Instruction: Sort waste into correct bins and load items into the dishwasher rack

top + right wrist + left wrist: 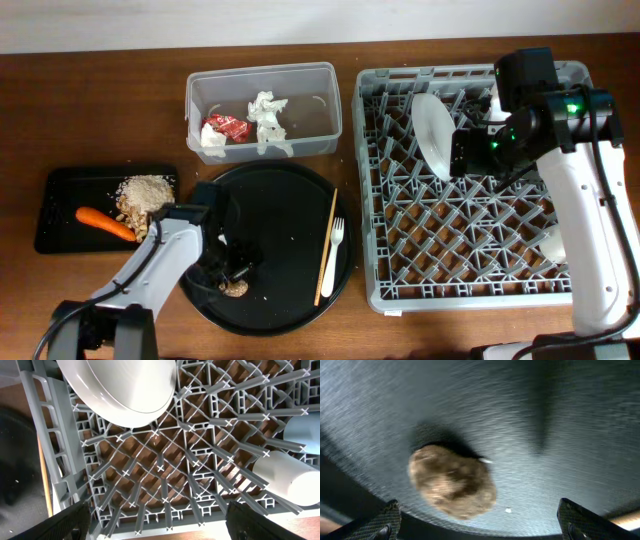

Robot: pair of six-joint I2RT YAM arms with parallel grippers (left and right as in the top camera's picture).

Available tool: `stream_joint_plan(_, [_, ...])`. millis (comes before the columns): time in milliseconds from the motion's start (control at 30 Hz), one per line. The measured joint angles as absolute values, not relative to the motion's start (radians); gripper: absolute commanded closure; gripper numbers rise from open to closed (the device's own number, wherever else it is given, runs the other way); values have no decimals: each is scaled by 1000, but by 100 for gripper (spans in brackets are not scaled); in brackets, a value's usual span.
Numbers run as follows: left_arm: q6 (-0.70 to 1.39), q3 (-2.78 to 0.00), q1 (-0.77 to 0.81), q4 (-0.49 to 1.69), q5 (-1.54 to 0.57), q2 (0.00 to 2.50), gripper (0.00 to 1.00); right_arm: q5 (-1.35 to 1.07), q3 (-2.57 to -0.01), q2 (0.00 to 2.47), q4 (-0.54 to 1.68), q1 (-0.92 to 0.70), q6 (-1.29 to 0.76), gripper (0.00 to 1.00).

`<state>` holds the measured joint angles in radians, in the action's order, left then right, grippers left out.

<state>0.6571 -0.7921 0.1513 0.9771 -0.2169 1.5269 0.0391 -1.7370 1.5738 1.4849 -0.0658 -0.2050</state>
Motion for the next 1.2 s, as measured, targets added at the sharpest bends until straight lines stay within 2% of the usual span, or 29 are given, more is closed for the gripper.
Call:
stream_joint_plan(67, [705,-760,151,962,-190,1526,1,39,-1737,1574,1485,-66,-205,10])
stream_joint_plan(100, [717,-747,151,927,-185,1526,6,39,-1737,1574,1485,-66,-205,10])
stream_joint_plan(267, [745,-723,151,870,-167,1526,51,39,-1737,1574,1487,-66,-205,10])
stream_joint_plan(300, [746,-723,151,870,-159,1526,55,39,-1737,1574,1488,-66,-205,10])
stream_joint_plan(367, [748,-723,151,867,-149,1526,71,39,-1737,1574,1488,-66,-205,10])
stream_joint_plan(400, [748,-723,151,867,-146,1526,76,39,-1737,1574,1488,-66,-205,10])
stream_joint_plan(533, [750,-723,151,866,-132,1526,90,39,-1737,1574,1488,-66,-205,10])
stream_joint_plan(633, [723,-806,151,913,-99,1528,90,39,-1737,1574,1489,-66,-204,10])
stream_joint_plan(733, [669,-1067,119,1021,-2,1526,90,39,-1736,1574,1489,-66,-202,10])
stream_joint_plan(800, [628,-1184,14,1027,21,1526,91,39,-1735,1574,1493,-66,-202,10])
stream_joint_plan(933, [602,-1237,-312,924,59,1530,91,39,-1735,1574,1494,-66,-202,10])
stream_joint_plan(967, [599,-1237,-395,879,62,1547,86,39,-1735,1574,1496,-66,-202,10])
stream_joint_plan(1000, [597,-1238,-470,849,72,1588,75,39,-1735,1574,1496,-66,-202,10])
stream_joint_plan(1067, [594,-1238,-506,799,72,1669,71,39,-1735,1574,1500,-66,-202,10])
stream_joint_plan(1100, [591,-1238,-519,789,71,1708,66,39,-1735,1574,1501,-66,-202,10])
stream_joint_plan(1133, [585,-1238,-529,773,72,1751,56,39,-1735,1574,1502,-66,-202,10])
stream_joint_plan(1167, [579,-1238,-531,766,72,1767,40,39,-1735,1574,1501,-66,-202,10])
stream_joint_plan(1200, [571,-1238,-531,761,72,1767,29,39,-1735,1574,1503,-66,-202,10])
